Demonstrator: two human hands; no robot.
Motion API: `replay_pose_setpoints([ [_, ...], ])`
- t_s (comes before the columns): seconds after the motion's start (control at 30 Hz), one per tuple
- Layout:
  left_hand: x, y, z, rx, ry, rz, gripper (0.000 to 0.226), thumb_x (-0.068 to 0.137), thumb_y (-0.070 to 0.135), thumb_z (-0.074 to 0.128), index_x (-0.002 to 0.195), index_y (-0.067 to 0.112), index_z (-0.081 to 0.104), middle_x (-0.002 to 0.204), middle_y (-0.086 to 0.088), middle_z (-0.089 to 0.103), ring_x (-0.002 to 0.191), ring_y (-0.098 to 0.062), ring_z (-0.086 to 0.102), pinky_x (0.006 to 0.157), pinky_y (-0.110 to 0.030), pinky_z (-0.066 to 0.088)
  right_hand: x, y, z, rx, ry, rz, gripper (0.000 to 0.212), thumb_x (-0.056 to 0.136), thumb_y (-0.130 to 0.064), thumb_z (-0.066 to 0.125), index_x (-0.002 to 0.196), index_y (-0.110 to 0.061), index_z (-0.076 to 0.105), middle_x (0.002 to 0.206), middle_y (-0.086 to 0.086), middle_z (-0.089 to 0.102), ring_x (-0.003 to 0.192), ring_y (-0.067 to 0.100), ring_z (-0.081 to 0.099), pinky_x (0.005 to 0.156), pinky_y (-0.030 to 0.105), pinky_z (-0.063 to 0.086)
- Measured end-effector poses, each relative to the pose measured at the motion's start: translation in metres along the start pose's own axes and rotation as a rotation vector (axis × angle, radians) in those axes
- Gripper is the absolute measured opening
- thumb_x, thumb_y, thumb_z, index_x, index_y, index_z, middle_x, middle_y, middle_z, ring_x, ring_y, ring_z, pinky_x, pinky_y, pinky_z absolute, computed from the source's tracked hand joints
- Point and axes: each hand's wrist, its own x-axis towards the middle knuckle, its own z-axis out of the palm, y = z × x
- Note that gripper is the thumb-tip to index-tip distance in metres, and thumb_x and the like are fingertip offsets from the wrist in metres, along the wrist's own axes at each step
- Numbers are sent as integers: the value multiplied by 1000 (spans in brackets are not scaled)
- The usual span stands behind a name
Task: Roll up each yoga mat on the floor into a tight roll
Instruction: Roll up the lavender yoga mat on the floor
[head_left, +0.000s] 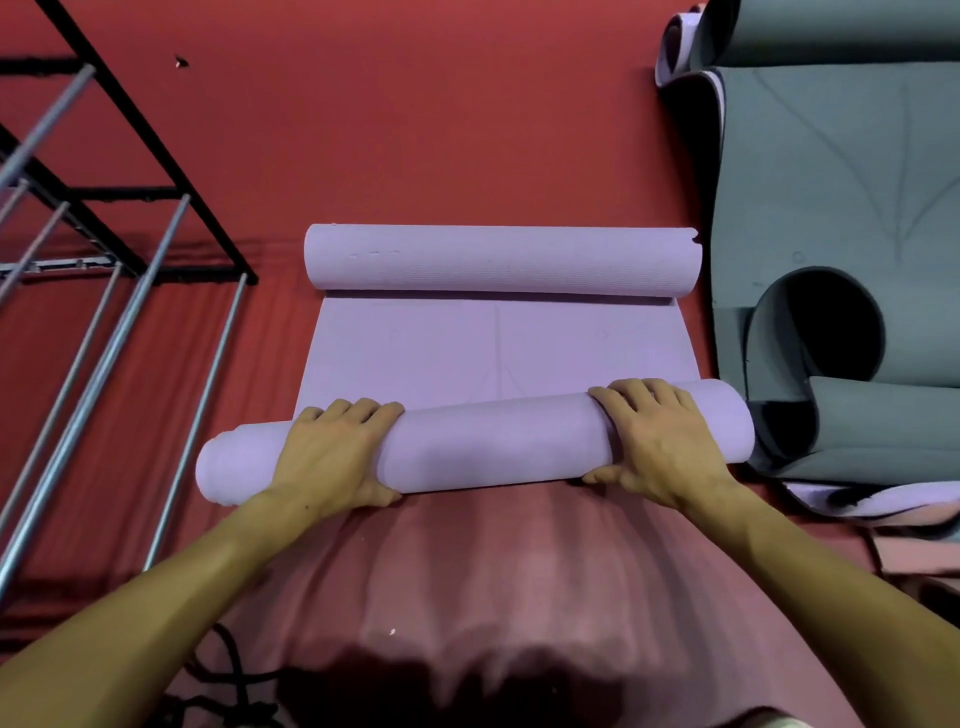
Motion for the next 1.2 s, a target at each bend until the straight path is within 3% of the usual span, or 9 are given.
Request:
replay_pose_setpoints([
  [0.07,-5,-3,-1,-30,-52,18,96,45,78,62,131,36,58,109,13,67,94,-24,67,72,-38,50,-8,-2,-4,8,-41,5,115,54,-93,59,144,-22,48,133,-1,60,120,30,55,103,46,45],
  [0.17,-18,-3,-4,-38,-122,36,89,43,77,64,124,42,57,101,16,64,91,-18,66,59,-31,37,-30,-9,-3,43,-26,-17,105,55,-93,60,132,-22,55,125,-3,63,112,28,58,97,46,47],
  [0.37,-44,6,9,-84,-114,49,82,40,70,71,115,38,63,92,17,62,80,-16,66,54,-27,34,-61,-17,8,82,18,-6,96,56,-90,69,124,-21,61,124,-2,65,111,31,61,96,49,50],
  [0.47,-43,3,7,-93,-116,54,88,43,77,72,124,42,59,100,19,62,89,-14,65,57,-30,33,-54,-16,0,97,-39,20,99,55,-90,68,129,-26,60,128,-6,64,116,27,60,100,44,49],
  [0.57,-36,-2,4,-142,-141,68,102,47,81,71,140,42,52,123,14,56,109,-17,59,76,-35,46,-47,-19,-8,115,-100,50,104,57,-90,68,141,-30,55,141,-2,54,127,27,49,104,43,46],
  [0.63,-34,-1,0,-102,-85,90,110,44,81,71,144,39,51,126,8,52,108,-20,57,84,-39,51,-44,-18,-11,103,-96,54,104,58,-88,69,143,-31,55,137,2,48,121,29,45,98,45,49],
  [0.83,-42,1,0,-124,38,106,92,58,69,85,139,39,51,121,16,57,104,-18,61,79,-36,48,-32,-17,-20,102,-137,47,100,67,-85,69,147,-28,46,130,-2,51,115,24,45,96,41,49],
  [1.03,-41,5,-3,-99,36,121,92,54,59,92,134,28,60,125,8,63,110,-23,62,85,-40,53,-32,-20,-25,115,-141,34,84,73,-80,69,136,-28,48,129,-6,52,117,21,45,97,38,45],
  [1.2,-43,11,-8,-130,51,124,88,62,60,86,137,23,59,124,3,54,101,-23,60,70,-36,55,-32,-22,-24,101,-125,60,84,76,-76,69,142,-26,53,139,2,44,122,27,41,103,42,47],
])
